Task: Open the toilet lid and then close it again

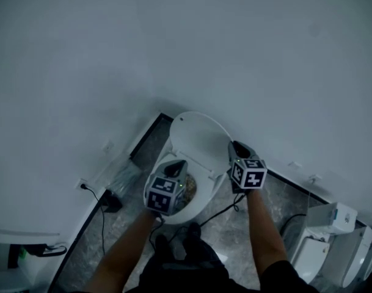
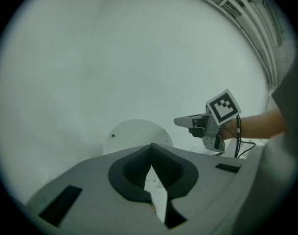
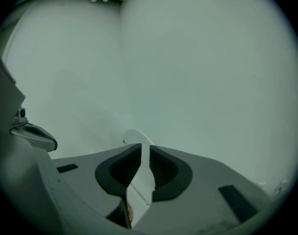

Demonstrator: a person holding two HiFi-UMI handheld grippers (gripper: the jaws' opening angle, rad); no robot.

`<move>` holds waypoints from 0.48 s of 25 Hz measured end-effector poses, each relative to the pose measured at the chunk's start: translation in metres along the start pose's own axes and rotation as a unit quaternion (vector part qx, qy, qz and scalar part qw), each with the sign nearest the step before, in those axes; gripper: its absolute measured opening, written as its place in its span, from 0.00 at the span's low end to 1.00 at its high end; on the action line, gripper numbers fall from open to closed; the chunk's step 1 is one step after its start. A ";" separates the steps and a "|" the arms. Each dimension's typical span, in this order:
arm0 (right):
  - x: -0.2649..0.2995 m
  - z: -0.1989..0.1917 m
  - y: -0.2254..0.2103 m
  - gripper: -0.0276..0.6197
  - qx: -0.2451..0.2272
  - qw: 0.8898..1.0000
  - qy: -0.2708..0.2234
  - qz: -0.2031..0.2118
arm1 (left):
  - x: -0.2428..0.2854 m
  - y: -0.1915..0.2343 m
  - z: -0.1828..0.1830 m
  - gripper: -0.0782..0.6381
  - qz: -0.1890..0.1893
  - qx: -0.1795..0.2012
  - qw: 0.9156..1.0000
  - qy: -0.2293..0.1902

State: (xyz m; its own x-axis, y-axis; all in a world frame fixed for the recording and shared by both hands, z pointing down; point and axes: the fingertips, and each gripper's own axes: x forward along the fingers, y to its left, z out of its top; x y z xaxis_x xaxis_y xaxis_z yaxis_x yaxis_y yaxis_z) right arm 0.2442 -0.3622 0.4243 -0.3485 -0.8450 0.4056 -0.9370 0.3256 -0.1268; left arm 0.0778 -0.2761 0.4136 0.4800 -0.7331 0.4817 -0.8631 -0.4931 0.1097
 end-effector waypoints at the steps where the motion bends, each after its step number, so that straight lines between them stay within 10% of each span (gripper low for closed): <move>1: 0.007 -0.002 -0.004 0.14 -0.001 1.000 0.004 0.002 | 0.005 0.001 0.001 0.12 0.003 0.000 1.000 0.002; 12: 0.066 -0.022 -0.022 0.26 -0.006 0.998 0.044 0.045 | 0.036 0.003 -0.003 0.12 0.025 -0.006 0.999 0.027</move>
State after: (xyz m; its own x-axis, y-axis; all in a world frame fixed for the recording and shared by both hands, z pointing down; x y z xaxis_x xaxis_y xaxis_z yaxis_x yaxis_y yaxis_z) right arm 0.2427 -0.4160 0.4743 -0.4267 -0.7718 0.4714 -0.9016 0.4040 -0.1546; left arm 0.0920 -0.3031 0.4338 0.4274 -0.7304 0.5328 -0.8878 -0.4504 0.0947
